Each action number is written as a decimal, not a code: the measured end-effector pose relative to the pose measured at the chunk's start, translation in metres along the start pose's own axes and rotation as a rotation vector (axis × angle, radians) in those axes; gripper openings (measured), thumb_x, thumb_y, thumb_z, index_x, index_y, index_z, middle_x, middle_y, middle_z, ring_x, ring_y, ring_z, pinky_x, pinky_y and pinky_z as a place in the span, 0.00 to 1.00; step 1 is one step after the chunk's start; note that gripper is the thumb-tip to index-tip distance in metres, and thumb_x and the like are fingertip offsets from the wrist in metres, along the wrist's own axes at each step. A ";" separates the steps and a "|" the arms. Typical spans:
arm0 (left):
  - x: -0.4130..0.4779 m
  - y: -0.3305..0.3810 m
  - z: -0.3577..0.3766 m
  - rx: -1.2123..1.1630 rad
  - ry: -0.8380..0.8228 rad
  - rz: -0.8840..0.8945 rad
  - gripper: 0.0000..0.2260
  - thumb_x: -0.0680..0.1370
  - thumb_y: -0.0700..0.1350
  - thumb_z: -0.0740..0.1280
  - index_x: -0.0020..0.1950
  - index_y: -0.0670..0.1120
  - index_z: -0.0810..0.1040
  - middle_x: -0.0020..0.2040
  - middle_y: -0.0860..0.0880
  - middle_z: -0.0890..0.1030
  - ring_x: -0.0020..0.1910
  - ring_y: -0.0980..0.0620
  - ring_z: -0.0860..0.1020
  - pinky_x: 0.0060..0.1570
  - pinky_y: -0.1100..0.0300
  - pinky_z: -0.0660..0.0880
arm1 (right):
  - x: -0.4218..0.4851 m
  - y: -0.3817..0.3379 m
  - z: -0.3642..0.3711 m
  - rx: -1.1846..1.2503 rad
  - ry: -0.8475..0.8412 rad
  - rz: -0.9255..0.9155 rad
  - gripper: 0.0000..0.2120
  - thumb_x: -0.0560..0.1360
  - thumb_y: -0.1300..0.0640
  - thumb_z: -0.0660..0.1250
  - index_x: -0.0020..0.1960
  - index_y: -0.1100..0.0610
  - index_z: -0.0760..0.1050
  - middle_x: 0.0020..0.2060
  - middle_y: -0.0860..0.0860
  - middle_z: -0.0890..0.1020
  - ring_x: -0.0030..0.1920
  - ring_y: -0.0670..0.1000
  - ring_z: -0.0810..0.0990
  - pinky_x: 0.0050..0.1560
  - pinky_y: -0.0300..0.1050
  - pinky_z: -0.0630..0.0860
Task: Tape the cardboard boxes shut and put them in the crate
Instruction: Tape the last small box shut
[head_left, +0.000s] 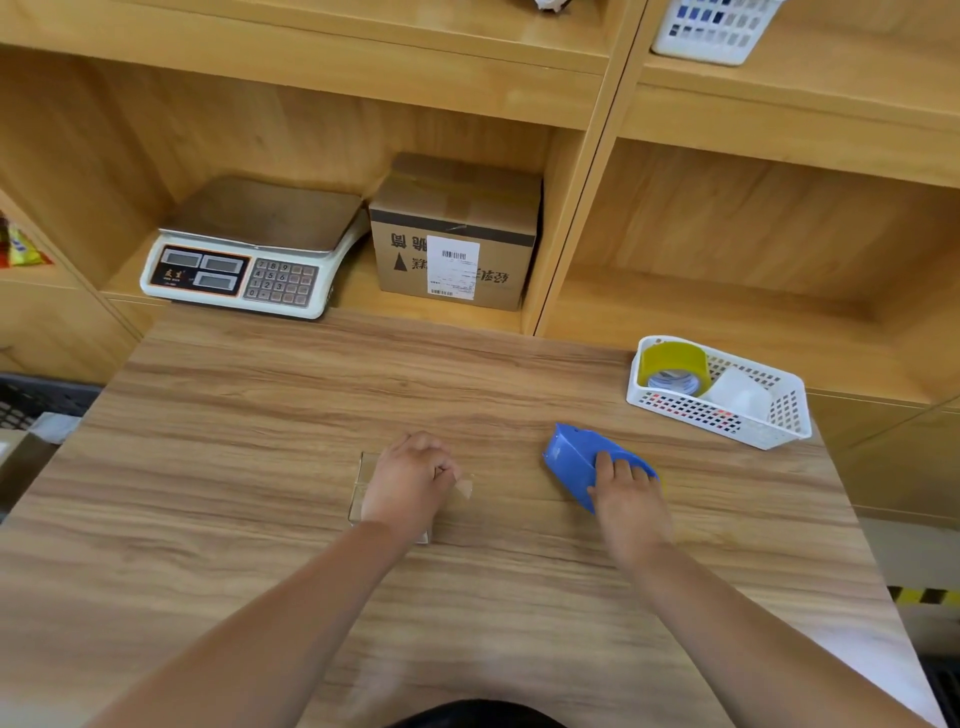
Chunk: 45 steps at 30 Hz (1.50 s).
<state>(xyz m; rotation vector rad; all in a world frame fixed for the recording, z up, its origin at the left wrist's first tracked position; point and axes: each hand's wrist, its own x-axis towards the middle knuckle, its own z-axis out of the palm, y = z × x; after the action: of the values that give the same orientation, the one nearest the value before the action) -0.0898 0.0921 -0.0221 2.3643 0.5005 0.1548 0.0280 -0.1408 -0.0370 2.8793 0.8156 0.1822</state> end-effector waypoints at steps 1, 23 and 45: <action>0.000 0.001 -0.001 -0.013 0.006 0.000 0.09 0.77 0.41 0.65 0.42 0.48 0.84 0.55 0.53 0.78 0.56 0.55 0.70 0.58 0.62 0.63 | -0.002 0.000 0.007 0.027 -0.005 0.014 0.25 0.51 0.60 0.84 0.43 0.66 0.79 0.27 0.57 0.76 0.25 0.58 0.76 0.26 0.48 0.75; 0.002 -0.003 -0.008 -0.051 -0.071 -0.010 0.13 0.77 0.36 0.60 0.49 0.49 0.83 0.55 0.60 0.74 0.59 0.59 0.67 0.57 0.67 0.63 | 0.001 -0.120 -0.032 0.764 -0.188 0.257 0.14 0.76 0.41 0.62 0.45 0.49 0.80 0.45 0.43 0.80 0.55 0.50 0.69 0.47 0.44 0.56; -0.008 -0.001 -0.032 0.658 -0.256 0.176 0.30 0.82 0.55 0.53 0.77 0.41 0.47 0.75 0.45 0.61 0.75 0.47 0.52 0.73 0.53 0.46 | -0.005 -0.134 -0.033 0.708 -0.166 0.322 0.13 0.76 0.45 0.64 0.35 0.47 0.70 0.36 0.43 0.77 0.46 0.46 0.63 0.48 0.46 0.58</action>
<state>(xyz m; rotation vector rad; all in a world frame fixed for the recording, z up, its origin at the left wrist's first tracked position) -0.1051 0.1093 0.0009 3.0111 0.2356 -0.2742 -0.0501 -0.0268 -0.0282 3.6034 0.4340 -0.3924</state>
